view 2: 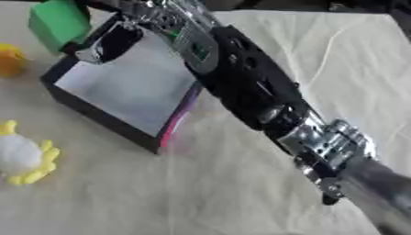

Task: Pick up objects on the table and place them in the box.

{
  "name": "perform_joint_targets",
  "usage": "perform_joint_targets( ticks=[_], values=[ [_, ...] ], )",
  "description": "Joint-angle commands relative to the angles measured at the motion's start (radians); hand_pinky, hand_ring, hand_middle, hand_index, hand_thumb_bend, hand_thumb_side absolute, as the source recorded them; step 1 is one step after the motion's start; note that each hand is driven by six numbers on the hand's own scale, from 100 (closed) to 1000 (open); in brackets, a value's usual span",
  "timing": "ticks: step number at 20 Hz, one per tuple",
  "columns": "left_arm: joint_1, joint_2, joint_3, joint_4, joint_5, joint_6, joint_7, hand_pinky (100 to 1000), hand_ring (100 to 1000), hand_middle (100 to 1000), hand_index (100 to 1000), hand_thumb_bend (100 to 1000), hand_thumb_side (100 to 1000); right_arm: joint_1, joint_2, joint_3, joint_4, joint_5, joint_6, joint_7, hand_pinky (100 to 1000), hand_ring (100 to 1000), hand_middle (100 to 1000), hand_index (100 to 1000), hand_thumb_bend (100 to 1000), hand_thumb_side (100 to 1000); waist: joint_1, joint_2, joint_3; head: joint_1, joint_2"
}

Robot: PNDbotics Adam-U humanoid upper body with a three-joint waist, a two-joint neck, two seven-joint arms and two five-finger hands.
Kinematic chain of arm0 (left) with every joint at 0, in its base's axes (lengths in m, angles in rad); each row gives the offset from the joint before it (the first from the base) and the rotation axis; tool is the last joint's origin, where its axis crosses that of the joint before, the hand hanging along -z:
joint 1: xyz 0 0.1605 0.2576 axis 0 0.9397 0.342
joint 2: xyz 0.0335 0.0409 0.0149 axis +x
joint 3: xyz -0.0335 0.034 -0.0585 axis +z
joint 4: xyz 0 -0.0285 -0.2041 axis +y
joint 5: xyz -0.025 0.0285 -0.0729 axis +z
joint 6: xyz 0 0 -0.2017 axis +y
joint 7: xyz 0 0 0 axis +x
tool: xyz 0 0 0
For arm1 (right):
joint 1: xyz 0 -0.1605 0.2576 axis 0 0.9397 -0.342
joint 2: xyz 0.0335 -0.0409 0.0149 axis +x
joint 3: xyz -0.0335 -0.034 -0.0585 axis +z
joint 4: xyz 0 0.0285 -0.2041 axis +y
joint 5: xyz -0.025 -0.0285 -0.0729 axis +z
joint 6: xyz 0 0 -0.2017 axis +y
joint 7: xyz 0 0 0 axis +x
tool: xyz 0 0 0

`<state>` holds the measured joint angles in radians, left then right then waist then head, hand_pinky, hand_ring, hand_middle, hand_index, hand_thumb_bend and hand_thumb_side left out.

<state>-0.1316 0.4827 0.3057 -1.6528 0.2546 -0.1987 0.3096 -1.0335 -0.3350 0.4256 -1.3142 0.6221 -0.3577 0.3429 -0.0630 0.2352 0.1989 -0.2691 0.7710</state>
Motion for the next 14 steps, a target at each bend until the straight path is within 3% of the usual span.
perform_joint_targets(
  ticks=[1, 4, 6, 14],
  values=[
    [0.009, 0.053, 0.02, -0.021, -0.006, -0.012, 0.01, 852, 836, 736, 798, 100, 651, -0.011, -0.039, -0.009, 0.031, 0.044, -0.043, 0.034, 761, 527, 386, 533, 100, 324, 0.014, -0.029, -0.002, 0.003, -0.001],
    [0.013, 0.054, 0.021, -0.023, -0.008, -0.013, 0.013, 852, 836, 736, 798, 100, 651, -0.011, -0.04, -0.015, 0.053, 0.064, -0.066, 0.037, 761, 527, 386, 533, 100, 324, 0.013, -0.029, -0.004, 0.003, -0.001],
    [0.021, 0.057, 0.023, -0.021, -0.01, -0.012, 0.014, 853, 837, 736, 798, 100, 653, 0.003, -0.053, -0.007, 0.072, 0.077, -0.064, 0.044, 753, 524, 398, 540, 100, 399, 0.01, -0.03, -0.011, 0.006, -0.001],
    [0.032, 0.054, 0.015, -0.014, -0.016, -0.005, 0.004, 853, 839, 736, 797, 100, 658, 0.028, -0.079, -0.017, 0.201, 0.205, -0.117, 0.059, 746, 541, 416, 553, 100, 483, 0.007, -0.031, -0.021, 0.004, -0.001]
  ],
)
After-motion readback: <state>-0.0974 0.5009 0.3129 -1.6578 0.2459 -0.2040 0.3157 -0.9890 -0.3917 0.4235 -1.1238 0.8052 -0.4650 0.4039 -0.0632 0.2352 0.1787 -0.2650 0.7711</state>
